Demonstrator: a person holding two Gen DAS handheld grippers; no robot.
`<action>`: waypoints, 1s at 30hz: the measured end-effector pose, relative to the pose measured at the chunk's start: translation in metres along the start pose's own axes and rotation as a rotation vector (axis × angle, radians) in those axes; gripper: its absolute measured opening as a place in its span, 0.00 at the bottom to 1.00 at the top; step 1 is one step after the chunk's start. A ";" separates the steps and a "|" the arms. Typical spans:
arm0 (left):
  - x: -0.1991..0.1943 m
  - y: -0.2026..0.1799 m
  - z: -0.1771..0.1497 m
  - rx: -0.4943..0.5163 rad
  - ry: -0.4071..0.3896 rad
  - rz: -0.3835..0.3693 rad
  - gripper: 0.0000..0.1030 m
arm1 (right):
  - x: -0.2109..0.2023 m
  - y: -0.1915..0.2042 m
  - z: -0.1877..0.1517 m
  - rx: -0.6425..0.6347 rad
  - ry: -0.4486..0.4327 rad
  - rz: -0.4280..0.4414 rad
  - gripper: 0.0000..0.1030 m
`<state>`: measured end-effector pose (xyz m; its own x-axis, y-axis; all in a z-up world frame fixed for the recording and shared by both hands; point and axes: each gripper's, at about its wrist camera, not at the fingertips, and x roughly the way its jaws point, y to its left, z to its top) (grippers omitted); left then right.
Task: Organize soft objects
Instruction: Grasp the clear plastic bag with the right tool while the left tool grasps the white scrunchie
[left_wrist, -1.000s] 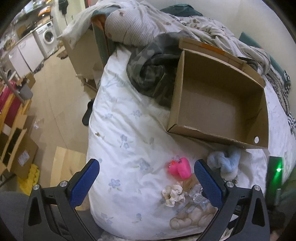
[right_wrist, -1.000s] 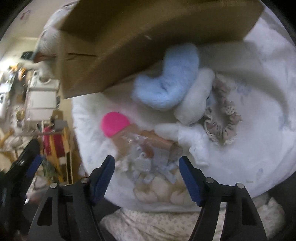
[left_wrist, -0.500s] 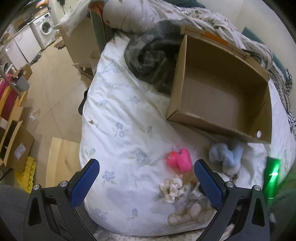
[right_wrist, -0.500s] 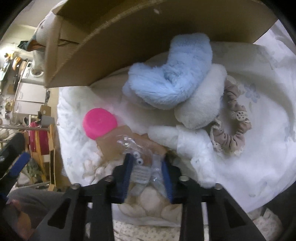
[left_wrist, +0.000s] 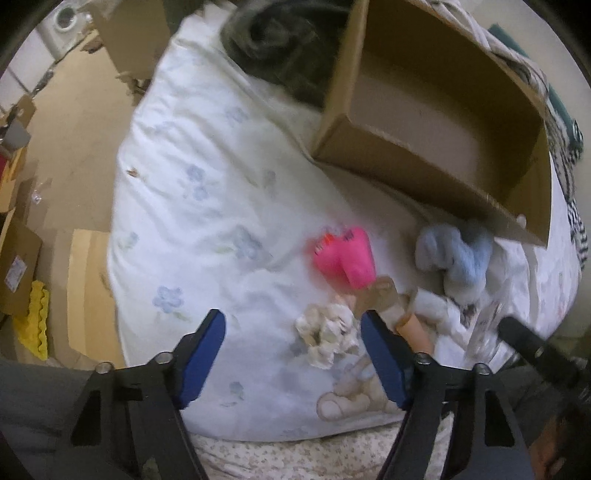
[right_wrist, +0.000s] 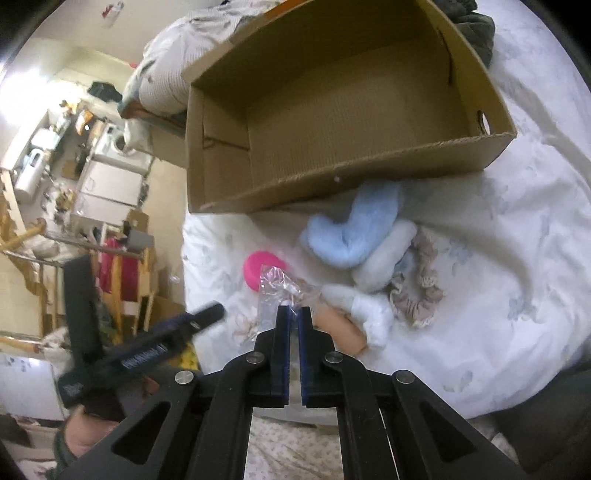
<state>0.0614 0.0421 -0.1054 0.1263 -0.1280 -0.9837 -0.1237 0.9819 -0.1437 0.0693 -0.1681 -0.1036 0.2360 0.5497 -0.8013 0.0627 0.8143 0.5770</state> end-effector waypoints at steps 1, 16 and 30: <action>0.004 -0.002 -0.001 0.006 0.019 -0.003 0.63 | 0.000 -0.001 0.002 0.007 -0.007 0.012 0.05; 0.023 -0.025 -0.002 0.069 0.068 -0.035 0.09 | -0.015 -0.014 0.004 0.030 -0.056 0.064 0.05; -0.078 -0.008 -0.005 0.054 -0.265 0.002 0.09 | -0.046 -0.010 0.006 0.020 -0.129 0.104 0.05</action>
<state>0.0472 0.0431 -0.0281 0.3807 -0.0919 -0.9201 -0.0728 0.9890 -0.1289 0.0634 -0.2027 -0.0721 0.3646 0.6010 -0.7112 0.0507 0.7499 0.6596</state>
